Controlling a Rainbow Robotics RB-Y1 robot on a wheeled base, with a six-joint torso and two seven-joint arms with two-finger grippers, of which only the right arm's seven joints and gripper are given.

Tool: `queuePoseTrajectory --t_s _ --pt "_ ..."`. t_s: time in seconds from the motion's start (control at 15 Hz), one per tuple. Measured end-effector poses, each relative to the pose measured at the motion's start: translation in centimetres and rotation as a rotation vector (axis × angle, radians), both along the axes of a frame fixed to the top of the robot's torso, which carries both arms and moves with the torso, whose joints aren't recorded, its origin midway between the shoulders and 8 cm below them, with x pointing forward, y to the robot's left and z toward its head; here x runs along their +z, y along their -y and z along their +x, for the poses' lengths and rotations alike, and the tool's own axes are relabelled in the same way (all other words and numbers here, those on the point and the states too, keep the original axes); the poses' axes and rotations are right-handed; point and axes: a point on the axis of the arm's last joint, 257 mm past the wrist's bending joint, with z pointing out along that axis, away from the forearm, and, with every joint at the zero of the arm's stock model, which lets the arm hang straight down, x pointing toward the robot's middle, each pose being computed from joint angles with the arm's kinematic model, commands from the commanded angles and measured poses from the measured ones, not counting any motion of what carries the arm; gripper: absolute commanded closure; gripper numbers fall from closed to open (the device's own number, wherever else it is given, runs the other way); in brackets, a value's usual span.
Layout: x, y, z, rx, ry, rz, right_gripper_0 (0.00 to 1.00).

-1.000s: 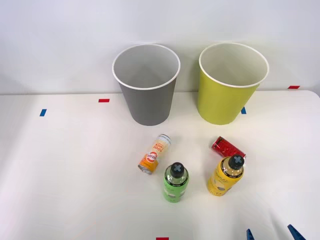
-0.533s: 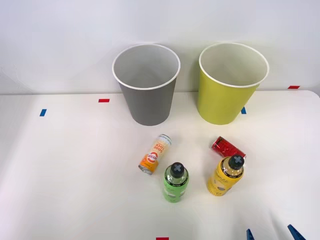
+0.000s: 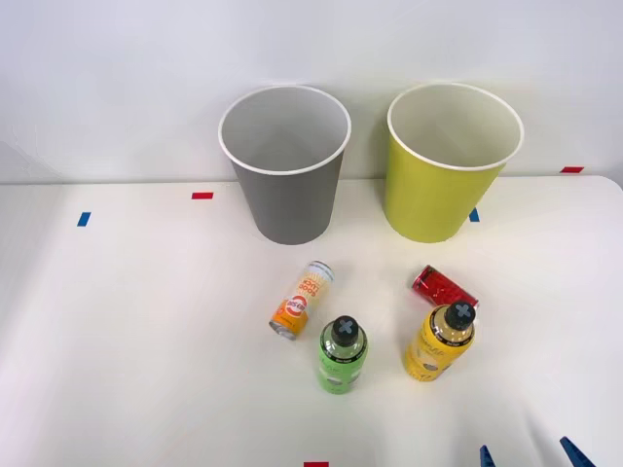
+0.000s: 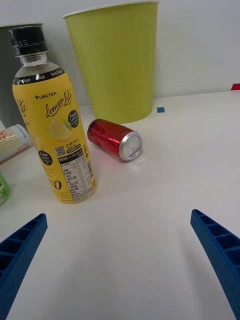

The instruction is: Put cans in the gray bin, plastic bottles in the light green bin

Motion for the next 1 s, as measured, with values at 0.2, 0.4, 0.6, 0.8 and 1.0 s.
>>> queuePoseTrajectory --t_s 0.2,0.4,0.6,0.8,1.0 --pt "0.0 0.0 0.0 0.0 0.0 0.0 0.0" --pt "0.0 0.0 0.0 0.0 0.0 0.0 0.0" --pt "0.0 0.0 0.0 0.0 0.0 0.0 0.0" --pt "0.0 0.0 0.0 0.0 0.0 0.0 0.0" --pt "0.0 0.0 0.0 0.0 0.0 0.0 0.0"
